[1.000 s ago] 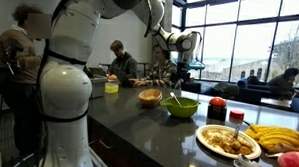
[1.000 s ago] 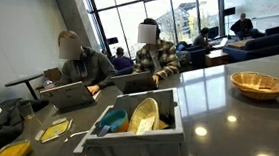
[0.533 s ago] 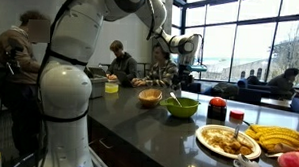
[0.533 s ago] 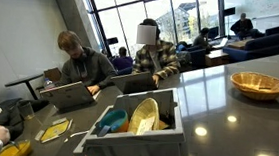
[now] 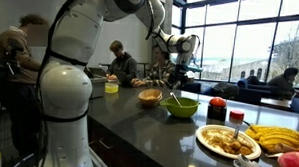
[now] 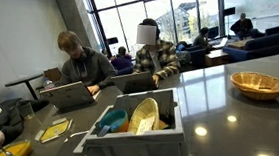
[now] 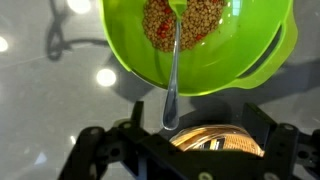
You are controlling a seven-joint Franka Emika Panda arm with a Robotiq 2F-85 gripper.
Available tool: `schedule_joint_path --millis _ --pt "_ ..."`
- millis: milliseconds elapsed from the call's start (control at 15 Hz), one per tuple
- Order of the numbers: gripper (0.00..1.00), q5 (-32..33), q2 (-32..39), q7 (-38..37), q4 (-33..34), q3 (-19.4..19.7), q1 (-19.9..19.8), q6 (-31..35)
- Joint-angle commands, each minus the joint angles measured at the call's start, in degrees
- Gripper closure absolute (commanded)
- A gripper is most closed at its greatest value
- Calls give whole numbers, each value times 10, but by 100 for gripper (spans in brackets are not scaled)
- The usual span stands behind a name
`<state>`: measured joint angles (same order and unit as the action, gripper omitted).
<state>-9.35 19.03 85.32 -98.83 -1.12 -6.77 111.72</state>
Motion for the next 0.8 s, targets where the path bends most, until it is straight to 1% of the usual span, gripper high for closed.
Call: schedule_joint_path --millis 0,200,733 --pt "0 8 3 6 15 -7 3 -29" --pt "0 8 8 4 22 -10 5 -42" --pt "0 12 27 -2 26 -9 5 -43"
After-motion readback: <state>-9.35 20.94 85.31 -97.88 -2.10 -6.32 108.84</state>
